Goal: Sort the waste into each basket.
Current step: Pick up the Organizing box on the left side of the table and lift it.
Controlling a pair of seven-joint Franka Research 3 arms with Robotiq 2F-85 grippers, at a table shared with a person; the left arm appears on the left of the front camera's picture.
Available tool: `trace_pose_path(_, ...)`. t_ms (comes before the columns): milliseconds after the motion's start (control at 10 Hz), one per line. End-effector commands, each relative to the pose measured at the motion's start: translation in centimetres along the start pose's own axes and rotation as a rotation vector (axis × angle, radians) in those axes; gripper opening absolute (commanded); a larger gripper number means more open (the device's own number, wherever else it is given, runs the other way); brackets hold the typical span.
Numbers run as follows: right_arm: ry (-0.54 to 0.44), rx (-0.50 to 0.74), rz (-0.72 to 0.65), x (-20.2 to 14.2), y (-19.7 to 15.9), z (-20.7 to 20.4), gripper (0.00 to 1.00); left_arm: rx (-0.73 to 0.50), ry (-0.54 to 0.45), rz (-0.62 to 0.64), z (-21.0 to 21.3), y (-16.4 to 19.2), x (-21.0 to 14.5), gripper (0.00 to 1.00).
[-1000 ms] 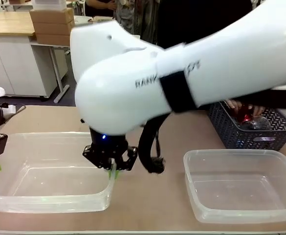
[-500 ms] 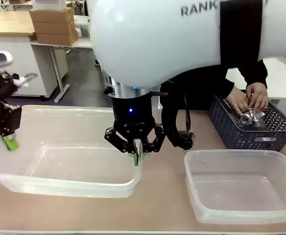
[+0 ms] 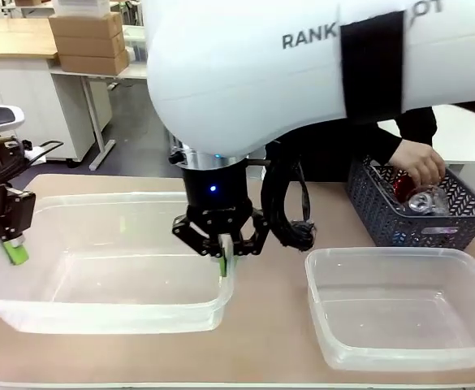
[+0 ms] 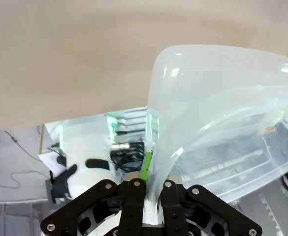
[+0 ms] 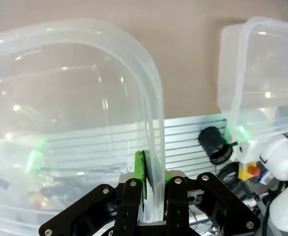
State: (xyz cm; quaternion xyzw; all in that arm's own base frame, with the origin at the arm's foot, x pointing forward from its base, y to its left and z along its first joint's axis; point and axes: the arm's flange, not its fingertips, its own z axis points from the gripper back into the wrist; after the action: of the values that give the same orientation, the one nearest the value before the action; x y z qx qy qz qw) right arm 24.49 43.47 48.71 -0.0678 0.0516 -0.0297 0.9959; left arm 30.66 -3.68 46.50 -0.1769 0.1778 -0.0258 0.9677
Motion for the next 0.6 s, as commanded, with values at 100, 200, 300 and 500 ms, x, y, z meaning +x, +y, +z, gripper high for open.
trace_pose_path(100, -0.044, 0.005, 0.003, 3.8, -4.9, -1.3, 0.05, -0.113, 0.023, 0.143, 1.1, -5.8, 0.5, 0.04)
trace_pose_path(200, -0.042, 0.017, 0.018, 4.6, -6.4, -1.7, 0.05, -0.098, 0.019, 0.147, 0.8, -7.6, 1.1, 0.04)
trace_pose_path(300, -0.052, 0.029, 0.049, 5.4, -7.5, -2.0, 0.05, -0.064, 0.004, 0.147, 0.2, -9.5, 2.2, 0.04)
trace_pose_path(500, -0.080, 0.076, 0.088, 6.2, -9.7, -2.1, 0.05, 0.025, -0.017, 0.156, -1.2, -13.2, 5.1, 0.04)
